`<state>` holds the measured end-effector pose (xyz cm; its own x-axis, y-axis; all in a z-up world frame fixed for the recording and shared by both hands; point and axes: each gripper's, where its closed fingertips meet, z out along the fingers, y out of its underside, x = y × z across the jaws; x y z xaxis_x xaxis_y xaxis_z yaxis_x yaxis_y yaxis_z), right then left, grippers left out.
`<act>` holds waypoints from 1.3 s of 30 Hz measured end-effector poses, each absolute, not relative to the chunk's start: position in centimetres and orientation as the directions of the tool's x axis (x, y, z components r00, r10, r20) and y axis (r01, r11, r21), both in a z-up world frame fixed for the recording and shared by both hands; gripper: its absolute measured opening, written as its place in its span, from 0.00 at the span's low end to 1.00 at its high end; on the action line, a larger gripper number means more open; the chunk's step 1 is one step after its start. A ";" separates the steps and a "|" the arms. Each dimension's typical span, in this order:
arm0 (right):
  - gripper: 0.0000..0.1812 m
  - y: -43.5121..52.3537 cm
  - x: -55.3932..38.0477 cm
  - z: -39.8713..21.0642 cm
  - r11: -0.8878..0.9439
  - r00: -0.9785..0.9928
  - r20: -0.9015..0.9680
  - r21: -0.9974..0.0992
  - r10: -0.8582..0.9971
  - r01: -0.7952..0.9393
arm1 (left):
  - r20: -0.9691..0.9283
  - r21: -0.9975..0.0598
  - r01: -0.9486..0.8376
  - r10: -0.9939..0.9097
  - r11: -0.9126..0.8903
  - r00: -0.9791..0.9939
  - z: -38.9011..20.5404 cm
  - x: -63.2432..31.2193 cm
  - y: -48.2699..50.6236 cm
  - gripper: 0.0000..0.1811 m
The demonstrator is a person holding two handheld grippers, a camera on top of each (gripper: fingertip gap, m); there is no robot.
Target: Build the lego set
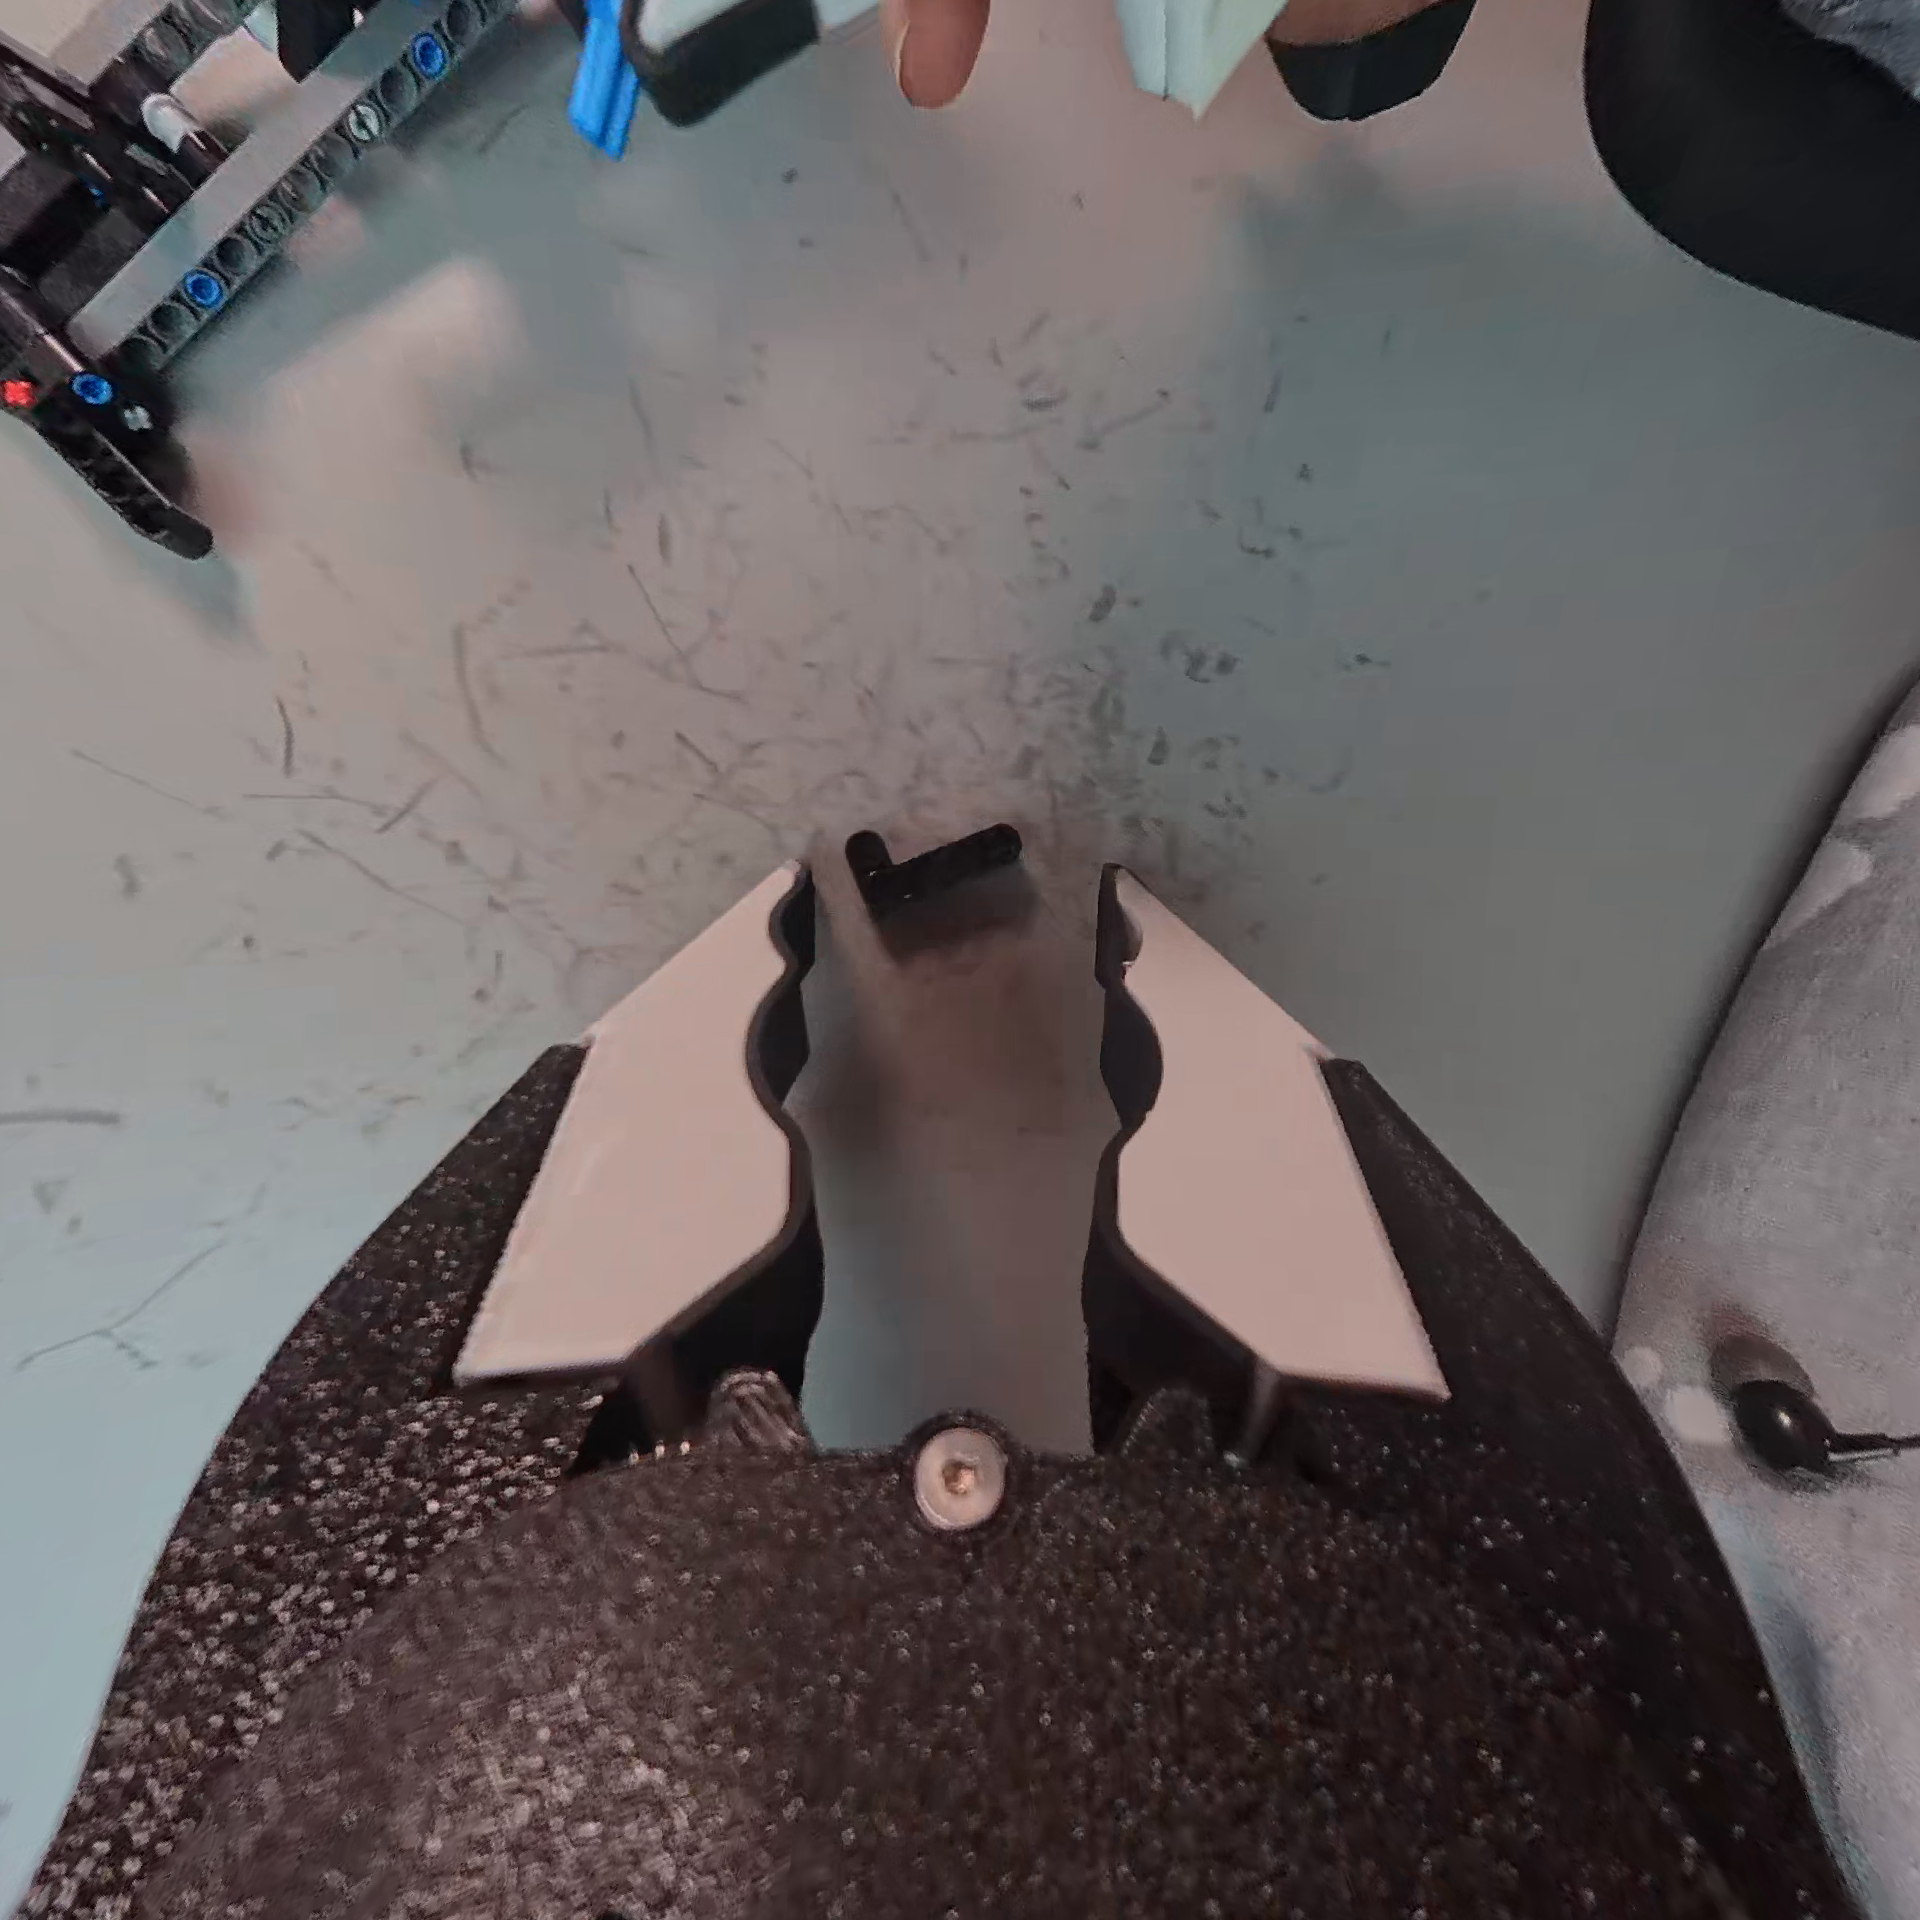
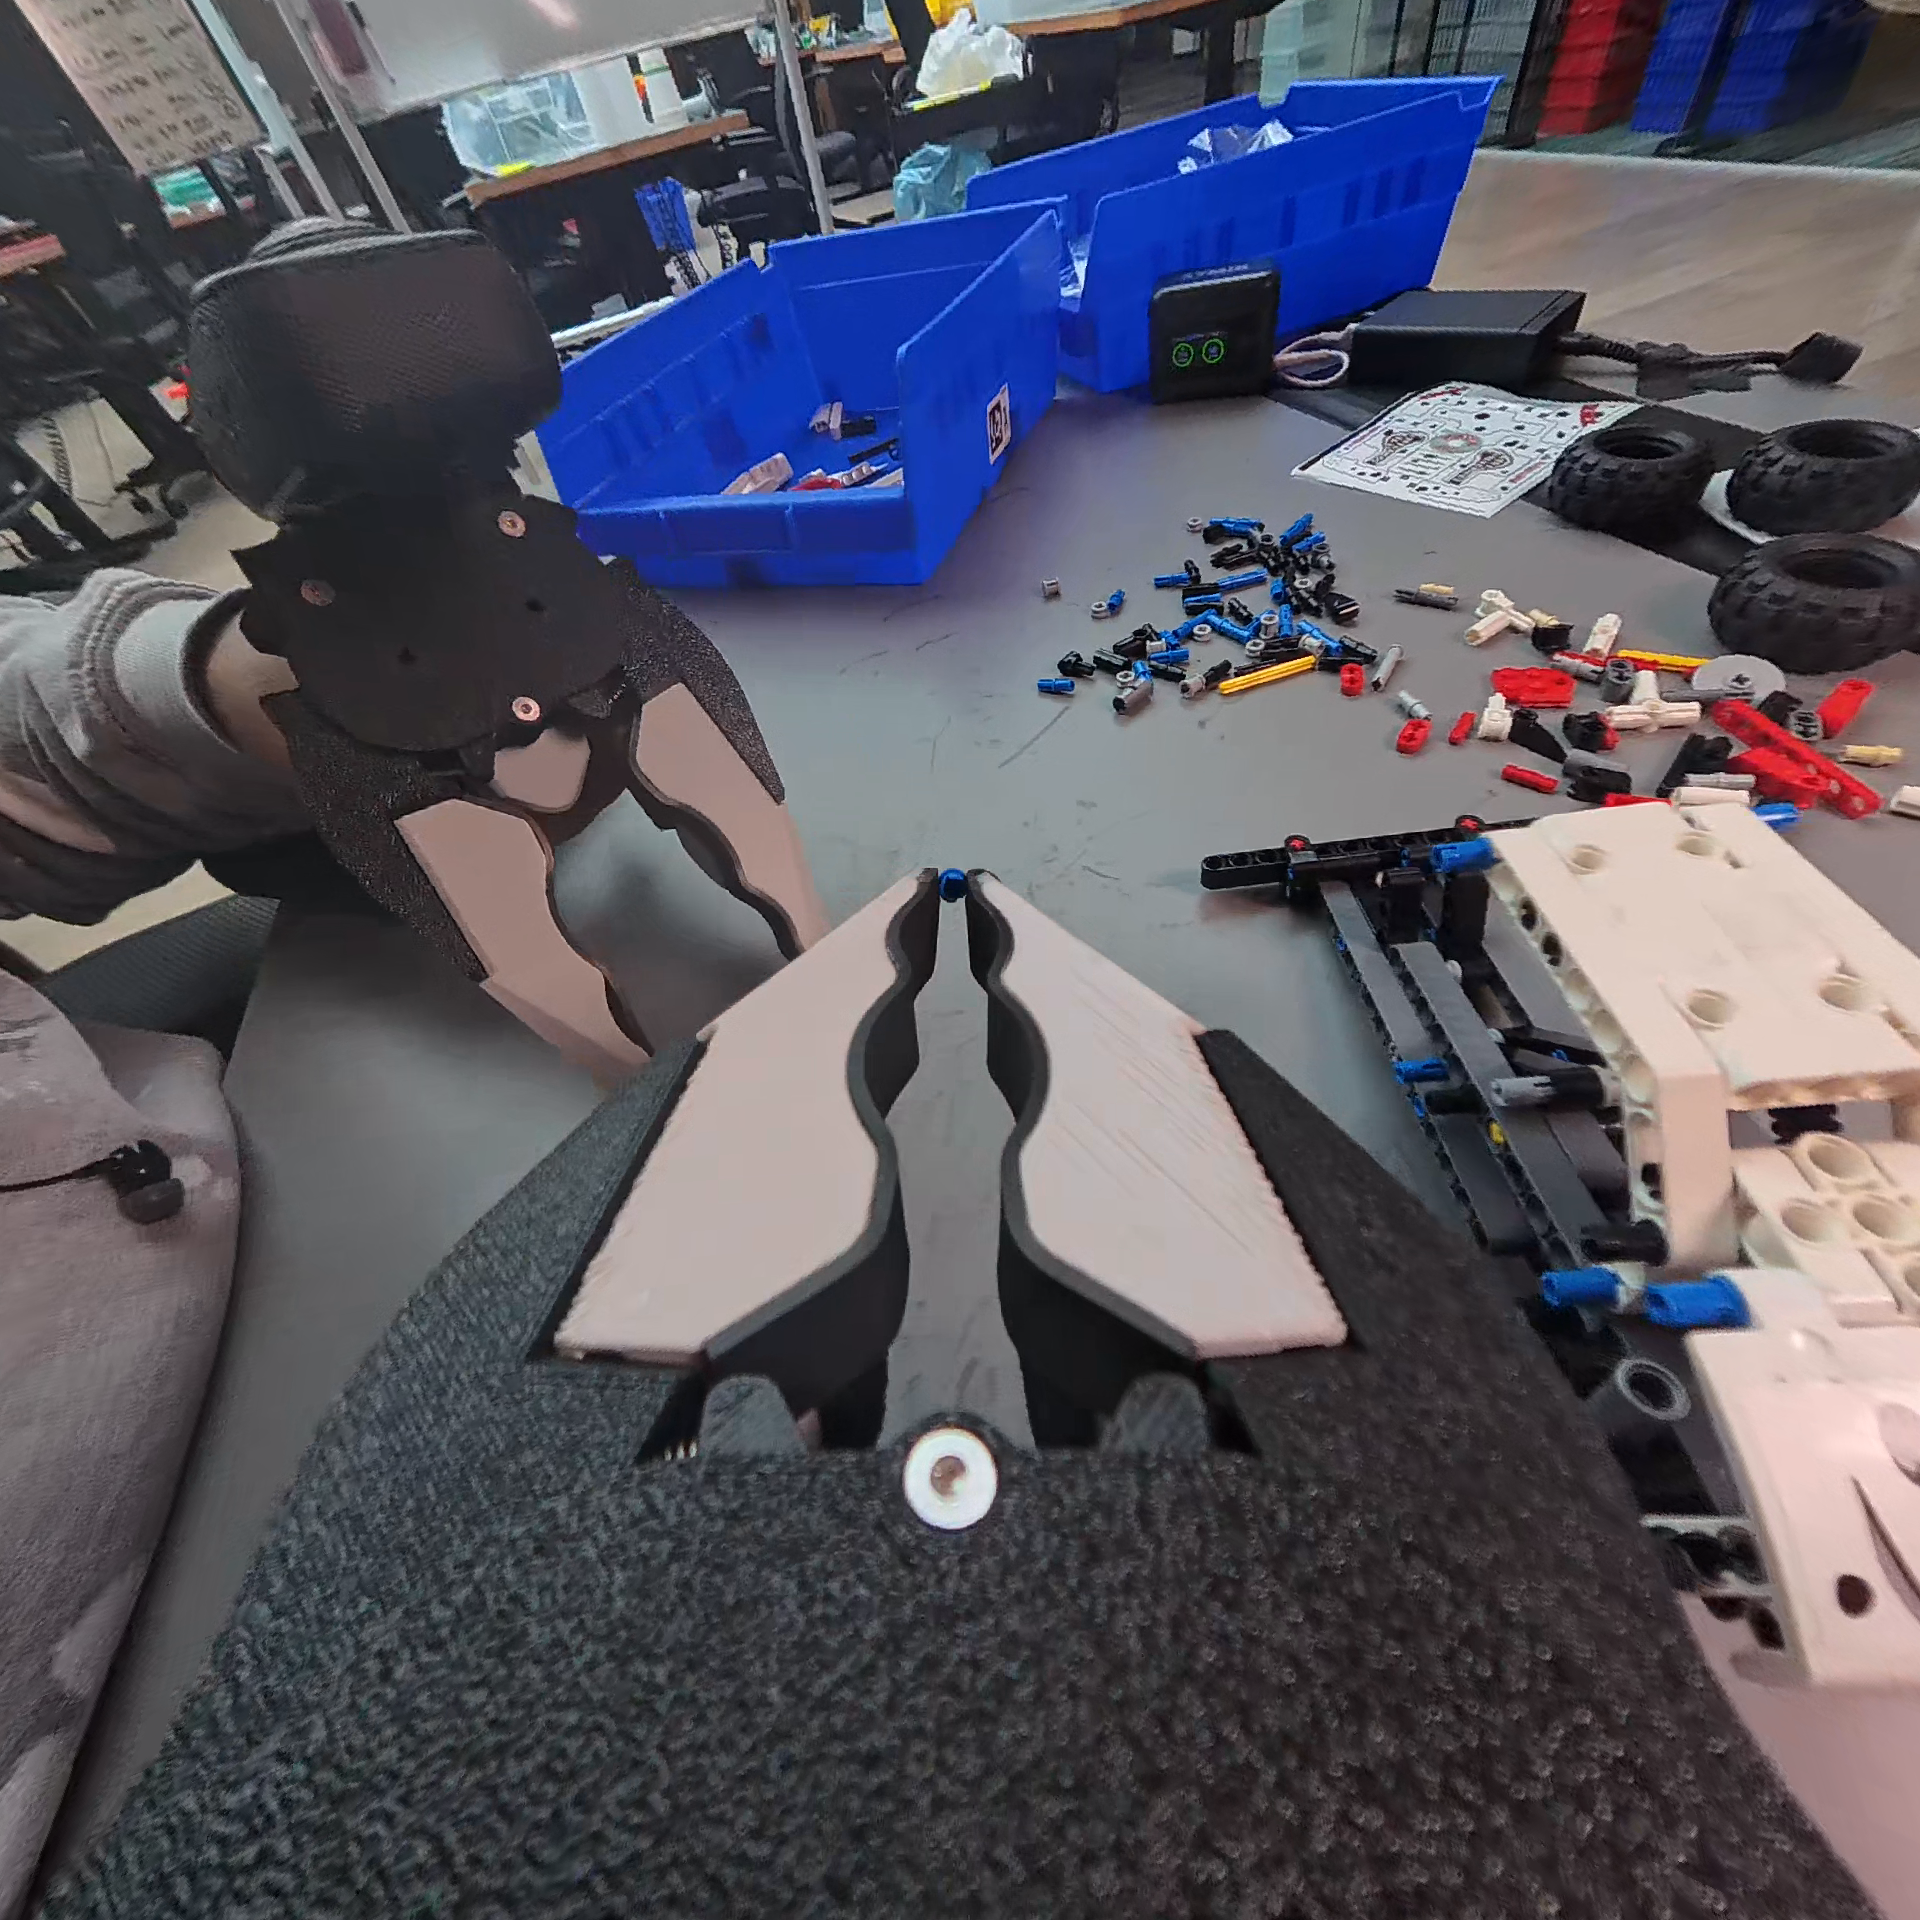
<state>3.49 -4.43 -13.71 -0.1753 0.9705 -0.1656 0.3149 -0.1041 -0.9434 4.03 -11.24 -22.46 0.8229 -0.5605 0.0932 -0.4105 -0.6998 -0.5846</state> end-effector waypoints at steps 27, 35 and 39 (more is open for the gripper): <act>0.02 -5.6 4.3 -14.8 0.021 -0.211 -0.060 -0.932 0.976 0.361 | 0.005 -0.529 -0.272 -0.323 -0.804 0.946 -22.7 3.7 -10.3 0.23; 0.02 -5.4 4.3 -14.0 0.001 -0.209 -0.069 -0.948 0.975 0.318 | 0.093 -0.601 -0.358 -0.507 -0.715 0.857 -22.3 3.9 -10.8 0.18; 0.02 -5.3 4.6 -11.2 -0.066 -0.240 -0.106 -0.983 0.965 0.169 | 0.334 -0.824 -0.116 -0.640 -0.555 0.692 -16.4 5.5 -9.7 0.18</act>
